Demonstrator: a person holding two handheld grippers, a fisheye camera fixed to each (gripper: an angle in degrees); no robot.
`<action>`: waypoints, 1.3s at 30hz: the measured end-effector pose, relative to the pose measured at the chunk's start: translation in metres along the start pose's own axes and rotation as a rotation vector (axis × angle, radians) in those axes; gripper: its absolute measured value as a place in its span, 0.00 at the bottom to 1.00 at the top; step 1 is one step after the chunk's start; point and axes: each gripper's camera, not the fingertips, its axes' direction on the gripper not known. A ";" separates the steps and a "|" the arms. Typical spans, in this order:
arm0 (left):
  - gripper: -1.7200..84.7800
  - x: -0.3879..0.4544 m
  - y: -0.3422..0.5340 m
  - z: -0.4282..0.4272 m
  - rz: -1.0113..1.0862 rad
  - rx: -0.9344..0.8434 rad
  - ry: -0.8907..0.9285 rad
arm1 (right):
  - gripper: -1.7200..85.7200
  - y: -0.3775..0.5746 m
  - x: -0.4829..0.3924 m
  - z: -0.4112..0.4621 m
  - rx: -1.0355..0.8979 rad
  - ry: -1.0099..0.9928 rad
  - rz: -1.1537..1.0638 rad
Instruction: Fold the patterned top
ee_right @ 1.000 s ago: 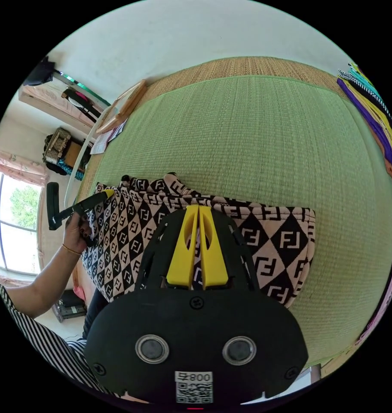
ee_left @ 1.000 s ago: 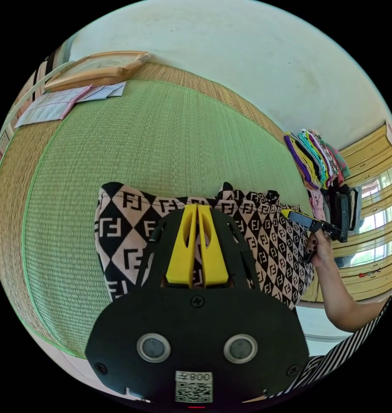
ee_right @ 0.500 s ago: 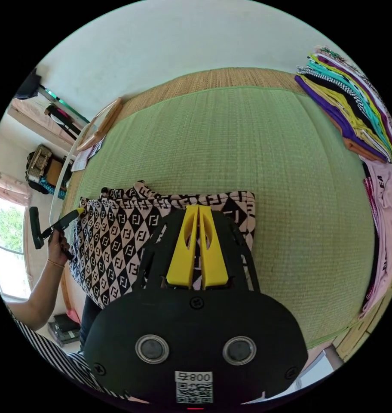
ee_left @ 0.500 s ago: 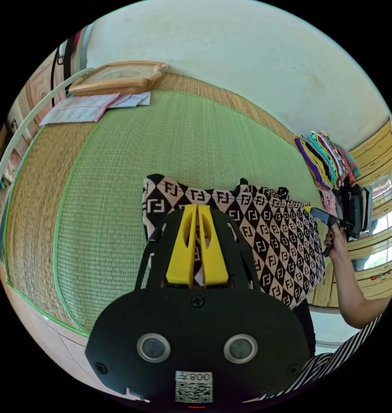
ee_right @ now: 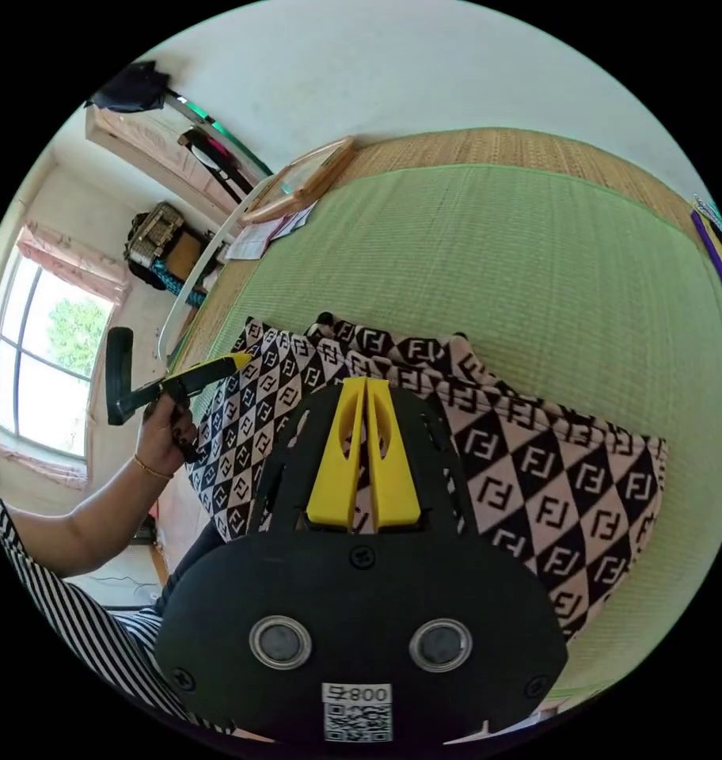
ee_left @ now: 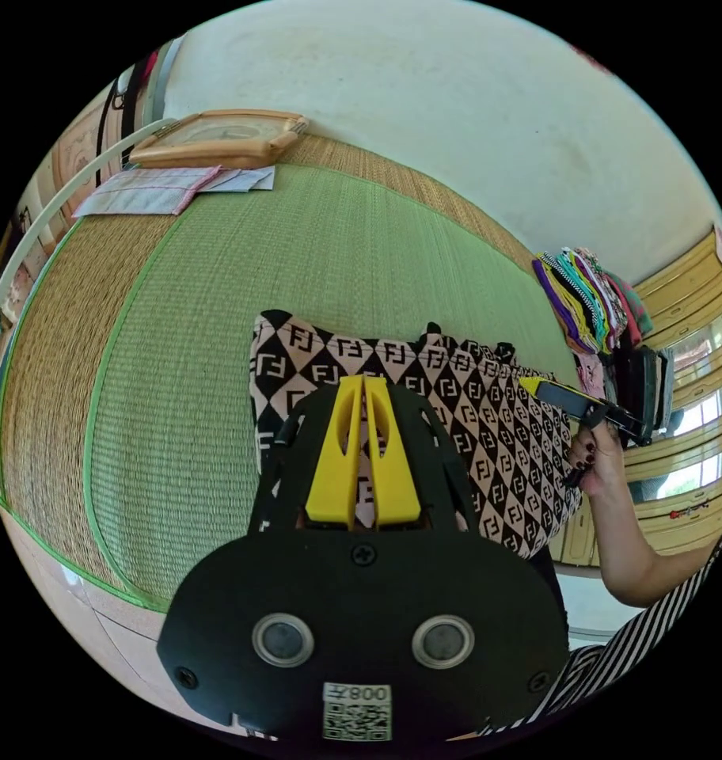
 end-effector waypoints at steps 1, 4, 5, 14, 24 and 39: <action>0.02 0.000 0.005 -0.003 -0.012 0.005 0.012 | 0.02 -0.009 -0.008 0.013 -0.012 0.000 -0.015; 0.02 0.001 0.018 -0.012 -0.010 -0.013 0.007 | 0.02 -0.026 -0.006 0.048 -0.102 0.033 -0.015; 0.02 0.001 0.020 -0.013 -0.009 -0.020 -0.001 | 0.02 -0.027 0.000 0.048 -0.097 0.000 -0.001; 0.02 0.009 0.080 -0.052 -0.006 -0.069 0.011 | 0.02 0.093 0.052 -0.082 0.041 -0.083 0.075; 0.02 -0.007 0.141 -0.061 -0.120 -0.139 -0.025 | 0.02 0.303 0.134 -0.155 0.008 -0.031 0.409; 0.05 0.143 0.157 -0.071 0.157 -0.149 0.211 | 0.11 0.430 0.223 -0.201 0.220 -0.366 0.605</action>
